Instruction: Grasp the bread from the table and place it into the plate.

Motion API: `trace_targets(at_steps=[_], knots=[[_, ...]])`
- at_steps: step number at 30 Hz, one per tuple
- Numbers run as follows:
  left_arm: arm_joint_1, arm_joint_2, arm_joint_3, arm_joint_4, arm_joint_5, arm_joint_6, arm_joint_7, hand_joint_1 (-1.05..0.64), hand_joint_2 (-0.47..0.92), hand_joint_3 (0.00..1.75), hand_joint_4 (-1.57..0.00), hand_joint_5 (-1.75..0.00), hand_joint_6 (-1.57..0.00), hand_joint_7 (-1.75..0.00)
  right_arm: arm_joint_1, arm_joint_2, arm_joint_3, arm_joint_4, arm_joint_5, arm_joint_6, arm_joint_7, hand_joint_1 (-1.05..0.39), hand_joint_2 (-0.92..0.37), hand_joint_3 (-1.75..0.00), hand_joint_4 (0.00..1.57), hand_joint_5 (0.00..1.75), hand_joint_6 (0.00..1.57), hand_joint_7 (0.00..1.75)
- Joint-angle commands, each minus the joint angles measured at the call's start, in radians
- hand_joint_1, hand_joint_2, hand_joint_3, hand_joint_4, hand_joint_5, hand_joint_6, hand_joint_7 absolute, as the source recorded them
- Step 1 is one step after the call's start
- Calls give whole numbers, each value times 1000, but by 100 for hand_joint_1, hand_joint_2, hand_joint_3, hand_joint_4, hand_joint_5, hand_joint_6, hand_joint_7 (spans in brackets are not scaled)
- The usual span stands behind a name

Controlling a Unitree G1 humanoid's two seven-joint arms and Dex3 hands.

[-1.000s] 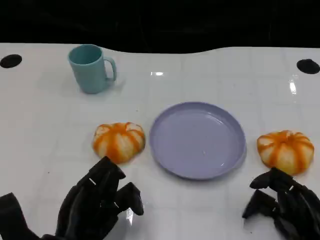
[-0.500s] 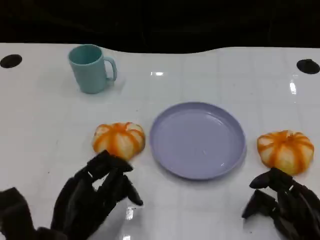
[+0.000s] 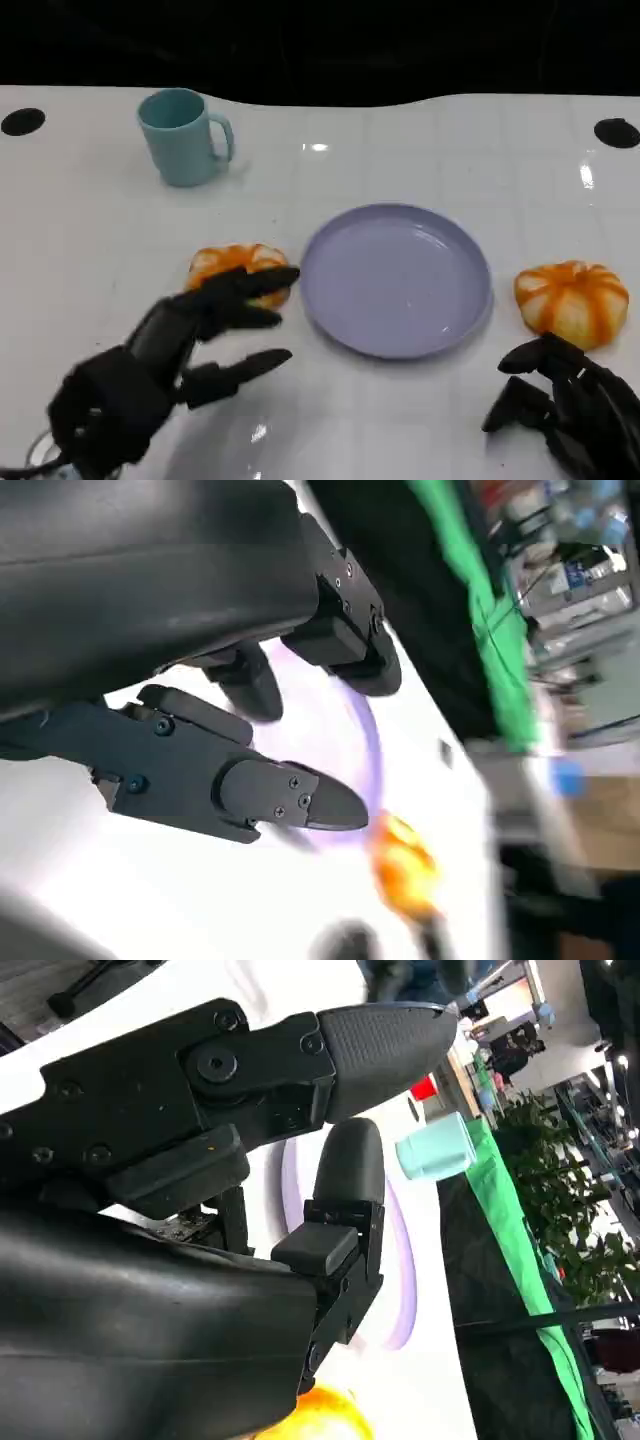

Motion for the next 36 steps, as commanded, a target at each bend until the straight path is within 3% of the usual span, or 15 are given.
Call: trace_targets(at_steps=[1, 6, 16, 20, 26, 36], knots=[[-102, 133, -48, 16, 328, -80, 202, -42, 88, 0, -9, -63, -38, -2, -3, -7, -7, 0, -4, -19, -15, -55, -92, -24, 63, 150, 59, 118], [-166, 202, -118, -5, 542, 34, 230, -44, 87, 0, -6, -41, -33, 0, -2, -6, -4, -1, 0, -12, -20, -55, -92, -24, 64, 150, 60, 119], [-283, 280, -254, 8, 711, 196, 76, -41, 84, 0, 0, -9, -17, 0, -4, -7, -5, 5, 9, -14, 0, -54, -92, -25, 63, 150, 58, 121], [-369, 263, -305, 118, 708, 245, -3, -41, 80, 0, 0, -2, -15, 0, -3, -4, -7, 1, 9, -8, -9, -54, -92, -24, 65, 150, 60, 122], [-447, 231, -357, 247, 695, 290, -14, -40, 78, 0, 0, -1, -14, 0, 2, -6, -5, -3, 4, -15, -8, -54, -92, -25, 66, 149, 60, 122], [-628, 120, -465, 671, 694, 301, 98, -48, 82, 1, -2, -1, -8, 0, 12, -12, 0, -14, 4, -16, 4, -55, -92, -25, 62, 153, 57, 122]])
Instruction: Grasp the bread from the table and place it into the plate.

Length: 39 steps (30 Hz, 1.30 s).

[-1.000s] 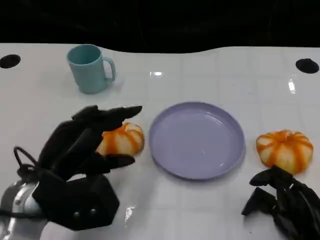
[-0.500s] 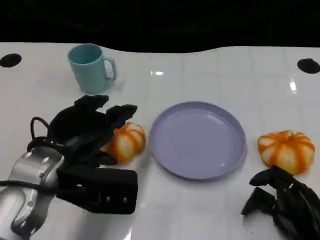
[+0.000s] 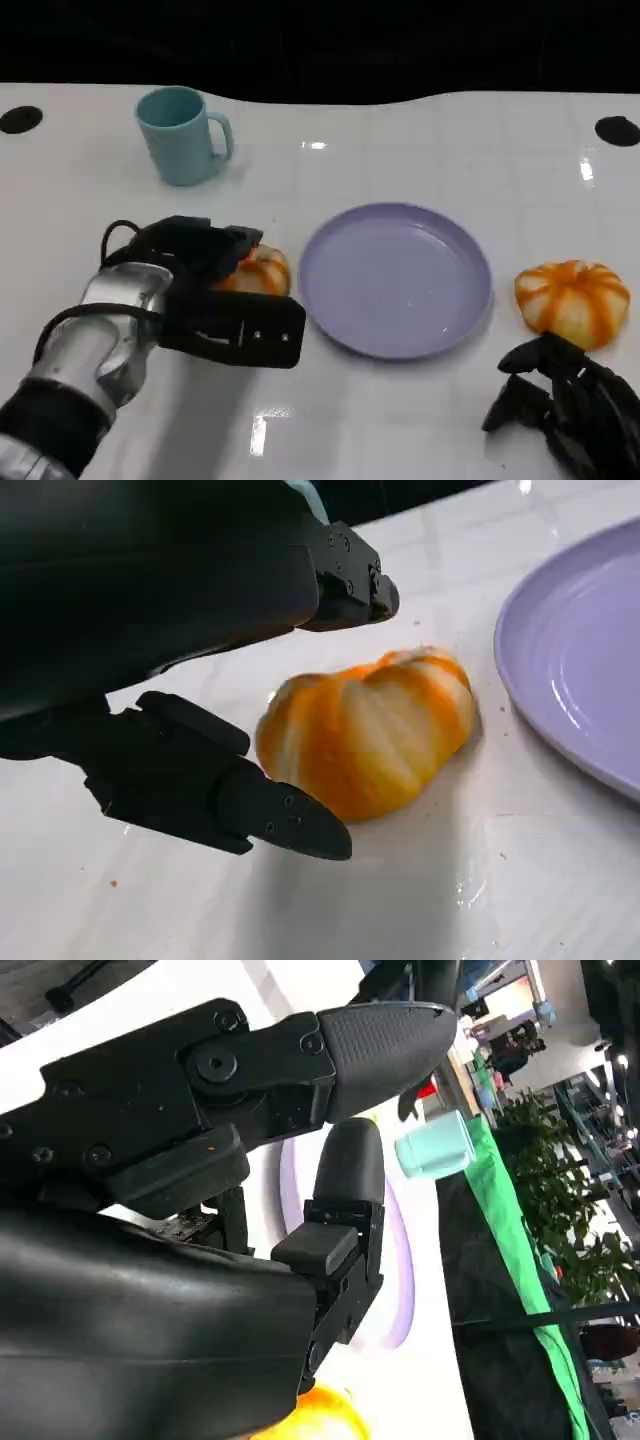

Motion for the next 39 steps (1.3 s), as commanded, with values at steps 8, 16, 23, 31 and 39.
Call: trace_targets(at_steps=[8, 16, 23, 31, 39], knots=[[-159, -103, -79, 399, -44, -57, 152, -53, 81, 0, -7, -3, -11, -1, 19, -13, -3, -33, 7, 25, -9, -55, -92, -24, 64, 152, 58, 122], [-211, -151, -68, 581, -111, -147, 309, -39, 87, 2, -25, -11, -33, -7, 21, -14, -8, -32, 5, 22, 0, -54, -92, -24, 64, 151, 58, 122], [-209, -142, -66, 643, -120, -212, 582, -26, 91, 29, -83, -167, -78, -122, 35, -6, -6, -51, -1, 15, -19, -53, -92, -26, 63, 152, 57, 122], [-237, -143, -37, 651, -153, -188, 665, -18, 91, 41, -81, -175, -51, -174, 28, -22, -2, -44, 0, 26, -9, -53, -92, -28, 62, 154, 56, 123], [-274, -155, 2, 615, -191, -208, 761, -18, 87, 39, -85, -175, -52, -175, 13, -24, -8, -17, -4, 11, -6, -54, -92, -26, 62, 153, 57, 124]])
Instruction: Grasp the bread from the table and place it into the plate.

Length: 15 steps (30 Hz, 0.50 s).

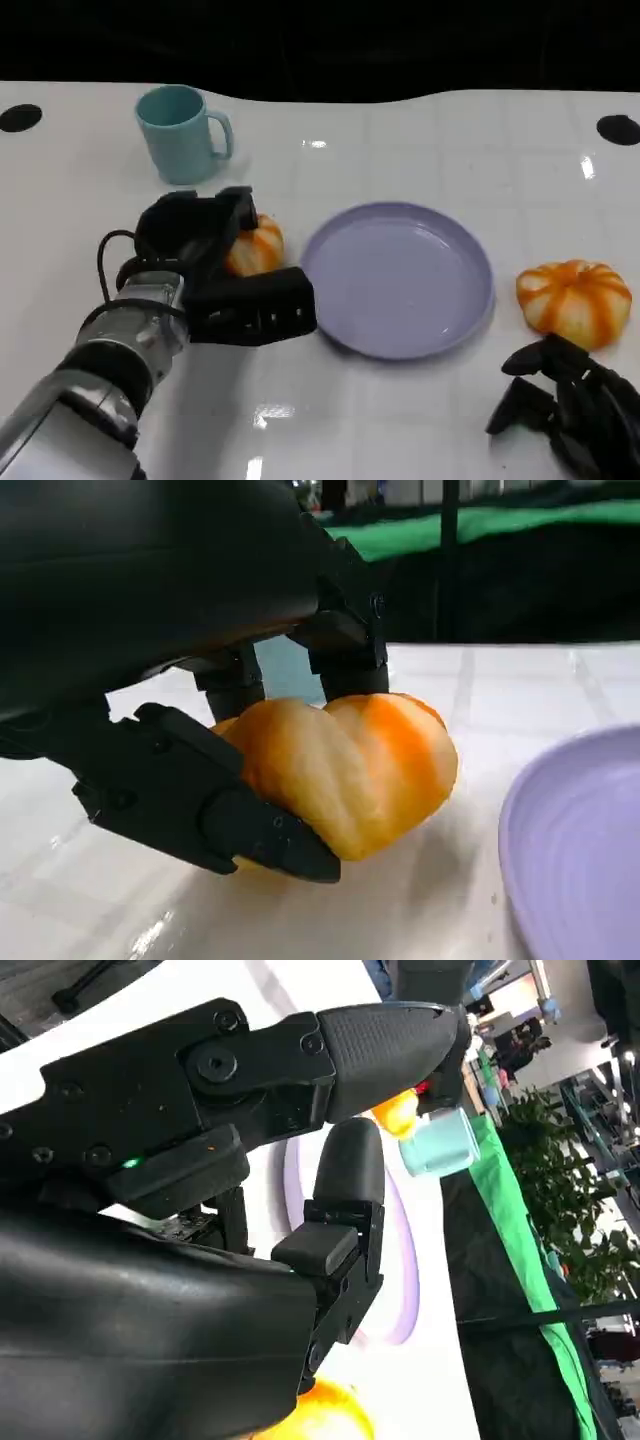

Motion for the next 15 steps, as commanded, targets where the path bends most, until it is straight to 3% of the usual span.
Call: trace_targets(at_steps=[1, 3, 4, 5, 7, 13, 15], knots=[[-60, 1, 26, -33, -34, -20, 45, -18, 88, 40, -85, -175, -53, -175, -1, -19, -6, 11, -4, -10, -2, -54, -92, -26, 63, 153, 57, 124], [-71, -2, 35, -47, -50, -40, 36, -18, 85, 42, -85, -175, -67, -120, -2, -21, -5, 9, -2, -1, -1, -55, -92, -26, 62, 152, 56, 123], [-78, -5, 47, -57, -66, -57, 19, -17, 83, 45, -85, -175, -64, -129, -2, -20, -5, 8, -2, -2, -2, -55, -92, -26, 62, 152, 56, 122], [-81, -7, 54, -63, -78, -70, 7, -17, 82, 48, -84, -175, -59, -151, -2, -19, -4, 9, -3, -4, -2, -54, -92, -26, 62, 152, 56, 122], [-88, -11, 56, -72, -87, -84, 3, -17, 80, 50, -83, -175, -56, -170, -1, -18, -3, 5, -7, -4, -10, -54, -92, -26, 62, 152, 56, 122], [-108, -28, 54, -125, -108, -228, -7, -12, 71, 54, -85, -175, -71, -160, -1, -19, -5, 7, 5, -2, 6, -52, -92, -27, 61, 153, 56, 122], [-117, -41, 35, -129, -95, -284, 2, -9, 51, 104, -88, -175, -72, -171, -1, -21, -5, 7, 5, 2, 8, -53, -92, -27, 61, 153, 56, 121]])
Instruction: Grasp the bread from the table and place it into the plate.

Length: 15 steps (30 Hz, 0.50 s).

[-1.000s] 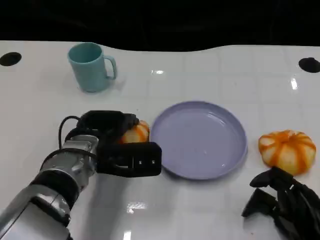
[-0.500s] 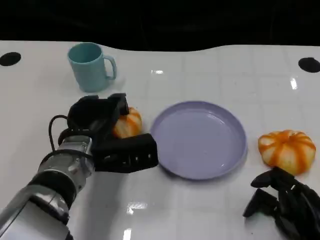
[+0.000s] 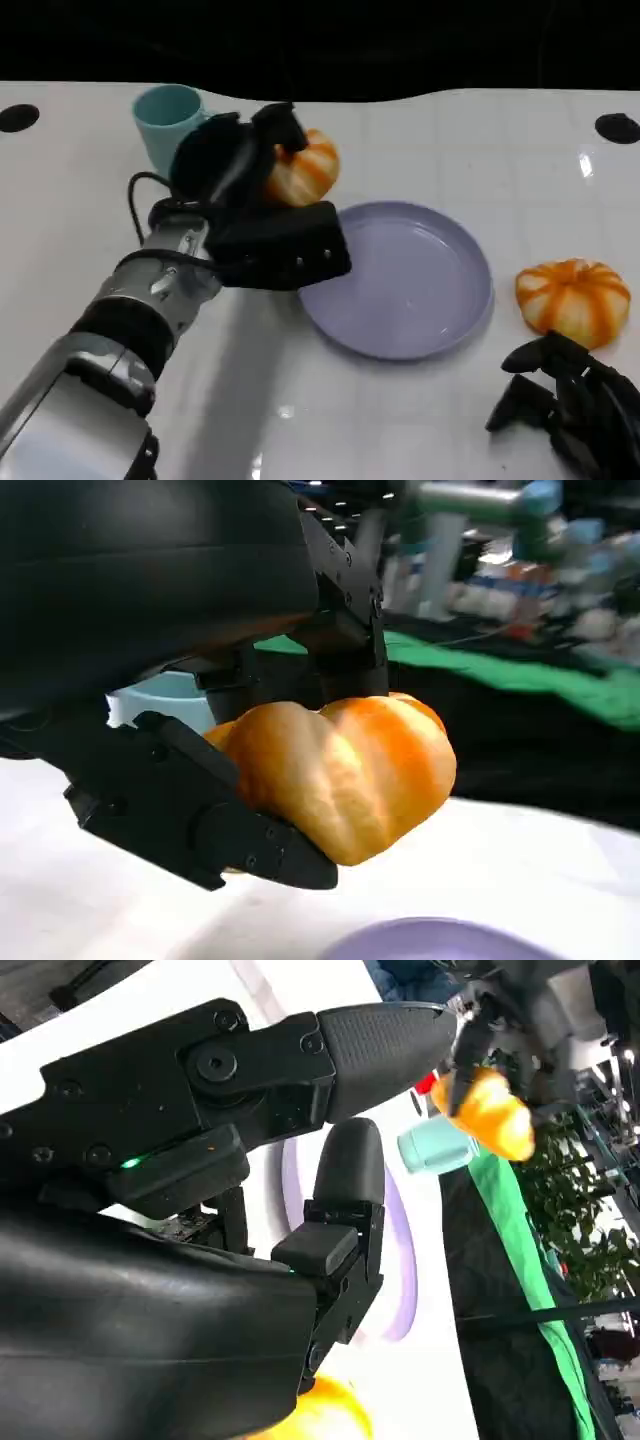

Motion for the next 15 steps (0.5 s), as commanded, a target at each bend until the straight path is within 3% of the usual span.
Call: trace_targets(at_steps=[1, 5, 9, 15], knots=[[-42, -18, -22, -23, 9, -117, -4, -8, 47, 116, -89, -175, -73, -173, 4, -20, -5, 4, 5, 5, 9, -54, -92, -27, 61, 153, 56, 121], [-62, -39, -44, 7, 9, -218, -50, -10, 43, 132, -93, -175, -77, -175, 3, -20, -7, 7, 8, 6, 13, -54, -92, -26, 61, 153, 57, 121], [-77, -49, -55, 29, 14, -258, -82, -15, 49, 128, -92, -175, -77, -175, 5, -18, -8, 4, 7, 9, 7, -53, -92, -26, 61, 153, 58, 121], [-119, -109, -92, 73, 28, -220, -212, -17, 57, 110, -89, -175, -71, -175, 6, -17, -9, 5, 11, 5, 15, -53, -92, -27, 62, 152, 58, 120]])
